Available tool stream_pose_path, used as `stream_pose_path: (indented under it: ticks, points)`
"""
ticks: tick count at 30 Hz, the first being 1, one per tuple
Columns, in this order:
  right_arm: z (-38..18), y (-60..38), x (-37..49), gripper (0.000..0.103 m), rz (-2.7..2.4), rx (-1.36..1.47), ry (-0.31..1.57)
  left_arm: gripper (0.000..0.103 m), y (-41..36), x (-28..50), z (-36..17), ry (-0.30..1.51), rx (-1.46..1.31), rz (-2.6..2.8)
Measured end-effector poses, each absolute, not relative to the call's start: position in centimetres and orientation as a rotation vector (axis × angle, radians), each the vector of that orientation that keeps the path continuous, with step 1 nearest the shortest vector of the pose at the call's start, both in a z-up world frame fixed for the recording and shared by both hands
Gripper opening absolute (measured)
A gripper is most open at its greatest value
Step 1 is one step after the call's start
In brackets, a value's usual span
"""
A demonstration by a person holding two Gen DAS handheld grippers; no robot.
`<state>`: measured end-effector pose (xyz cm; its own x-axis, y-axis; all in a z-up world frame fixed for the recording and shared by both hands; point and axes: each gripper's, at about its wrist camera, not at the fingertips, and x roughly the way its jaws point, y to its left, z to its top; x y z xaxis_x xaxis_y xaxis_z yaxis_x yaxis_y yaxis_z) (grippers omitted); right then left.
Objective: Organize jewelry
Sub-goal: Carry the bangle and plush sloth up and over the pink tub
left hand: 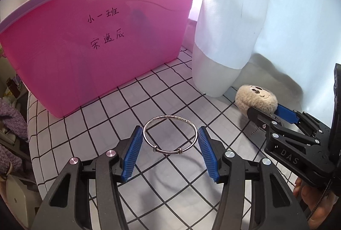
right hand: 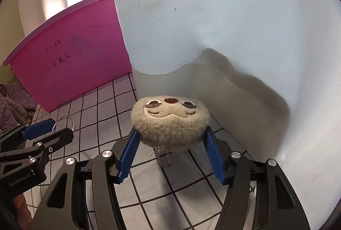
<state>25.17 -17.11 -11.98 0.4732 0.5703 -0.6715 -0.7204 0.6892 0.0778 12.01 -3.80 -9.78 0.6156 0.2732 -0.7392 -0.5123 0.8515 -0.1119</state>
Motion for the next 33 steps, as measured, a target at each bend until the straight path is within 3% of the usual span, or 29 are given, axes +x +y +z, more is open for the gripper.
stream_pose_path:
  ticks: [19, 33]
  points:
    - [-4.7, -19.4, 18.4, 0.059, 0.801, -0.117, 0.615, 0.052, -3.6, 6.1, 0.1, 0.672, -0.262, 0.407]
    - [1.4, -13.9, 14.4, 0.059, 0.710, -0.073, 0.545, 0.052, 4.0, 4.5, 5.8, 0.593, -0.233, 0.267]
